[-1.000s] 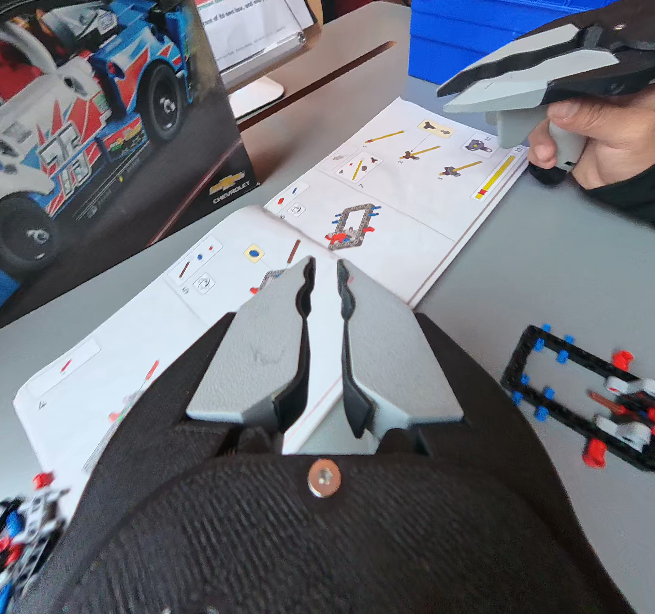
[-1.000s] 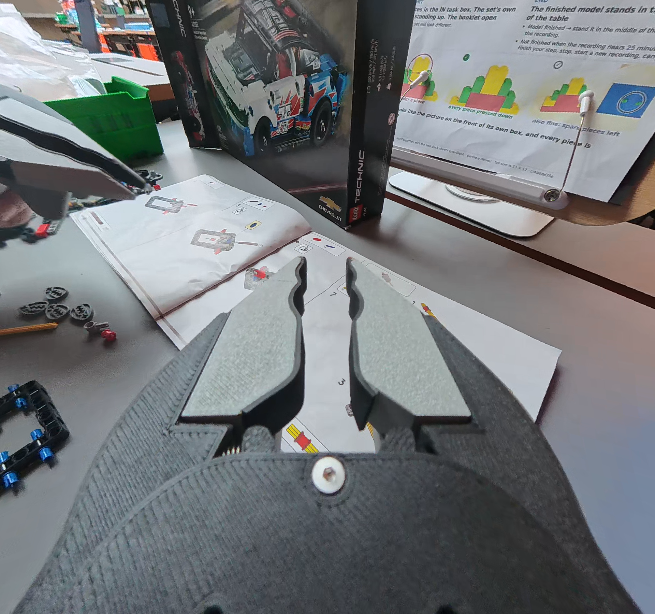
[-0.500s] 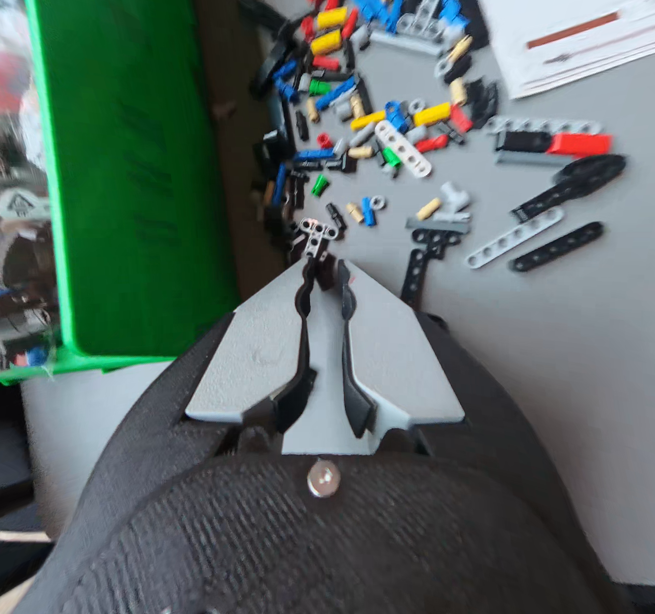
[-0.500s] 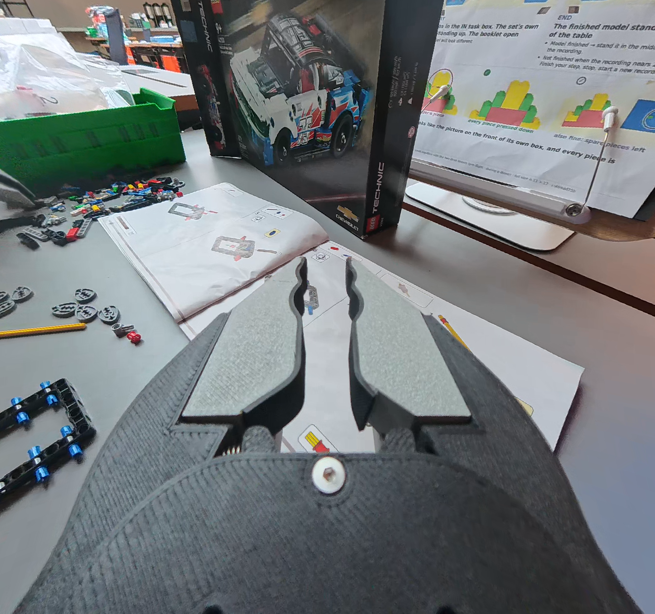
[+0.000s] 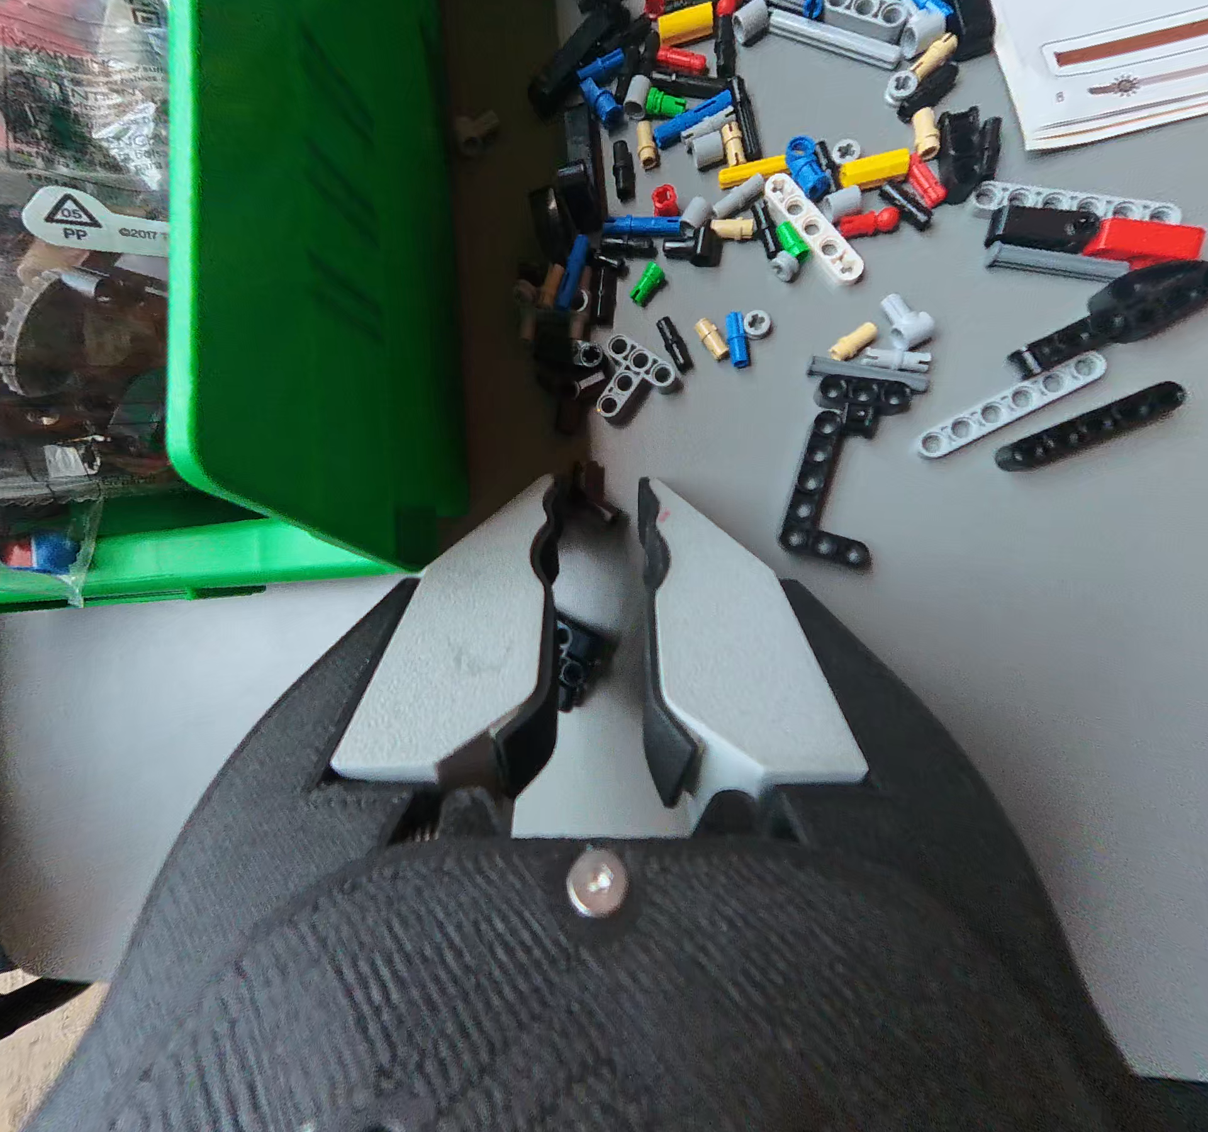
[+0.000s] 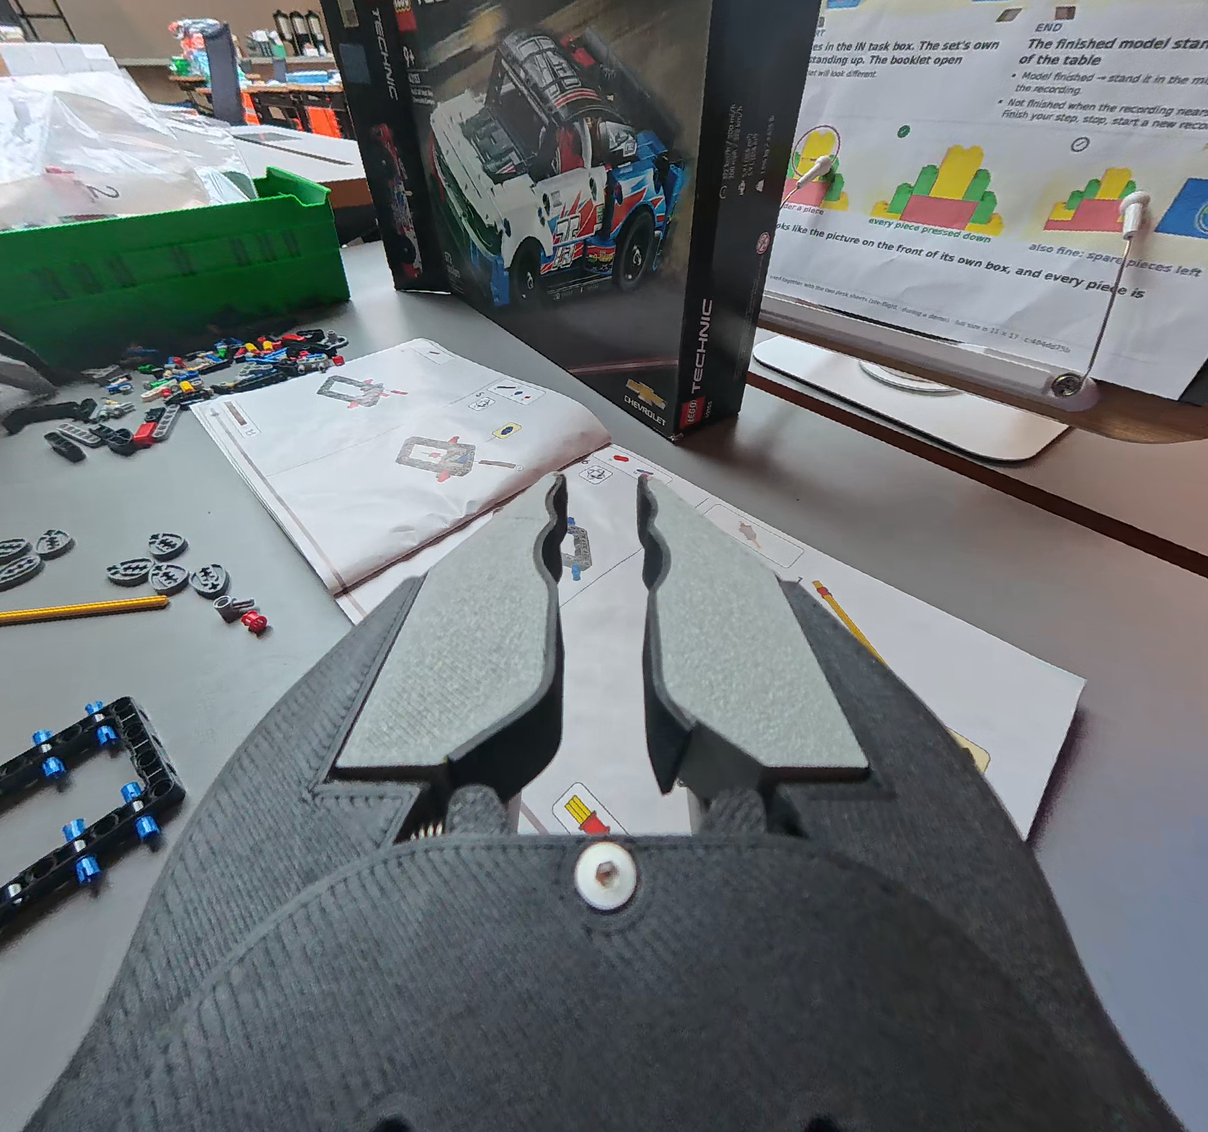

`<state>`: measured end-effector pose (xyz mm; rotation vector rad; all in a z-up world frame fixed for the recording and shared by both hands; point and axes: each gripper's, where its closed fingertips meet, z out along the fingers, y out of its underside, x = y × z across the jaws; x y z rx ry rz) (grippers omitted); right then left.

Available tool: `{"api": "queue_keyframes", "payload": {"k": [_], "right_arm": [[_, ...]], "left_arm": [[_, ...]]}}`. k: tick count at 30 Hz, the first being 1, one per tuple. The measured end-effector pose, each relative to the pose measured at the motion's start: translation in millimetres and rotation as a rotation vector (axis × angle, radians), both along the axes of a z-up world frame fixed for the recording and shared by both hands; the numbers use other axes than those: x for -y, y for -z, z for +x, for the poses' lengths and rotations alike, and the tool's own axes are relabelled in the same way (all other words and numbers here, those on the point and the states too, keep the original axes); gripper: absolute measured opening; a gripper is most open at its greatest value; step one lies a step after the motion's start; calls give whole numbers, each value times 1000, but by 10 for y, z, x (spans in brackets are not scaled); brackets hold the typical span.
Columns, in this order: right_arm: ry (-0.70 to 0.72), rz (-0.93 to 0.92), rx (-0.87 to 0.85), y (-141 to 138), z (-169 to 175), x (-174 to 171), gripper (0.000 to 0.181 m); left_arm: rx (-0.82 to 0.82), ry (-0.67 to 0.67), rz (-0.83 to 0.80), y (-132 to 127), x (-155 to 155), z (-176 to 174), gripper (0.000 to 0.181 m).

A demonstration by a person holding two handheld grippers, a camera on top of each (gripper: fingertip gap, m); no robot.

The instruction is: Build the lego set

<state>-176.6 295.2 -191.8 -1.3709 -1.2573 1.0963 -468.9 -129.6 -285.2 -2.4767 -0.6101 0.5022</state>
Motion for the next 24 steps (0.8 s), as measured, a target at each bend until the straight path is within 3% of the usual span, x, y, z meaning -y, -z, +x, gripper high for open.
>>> {"api": "queue_keyframes", "payload": {"k": [3,7,13,16,19,24], "right_arm": [[5,1,-1,-1,9,-9,18],[7,-15,-9,-8,20,-34,18],[-2,-23,-2,12,6,-23,17],[-3,-21,1,22,0,-15,17],[-7,-18,6,28,-7,-5,17],[-8,-7,-2,-10,10,6,16]], "left_arm": [[5,9,-3,17,-5,-1,7],[-46,50,-54,2,38,16,6],[58,115,149,-286,-80,204,5],[109,261,306,-587,-402,542,5],[183,462,405,-760,-934,1121,5],[239,726,333,-593,-1736,1972,5]]}}
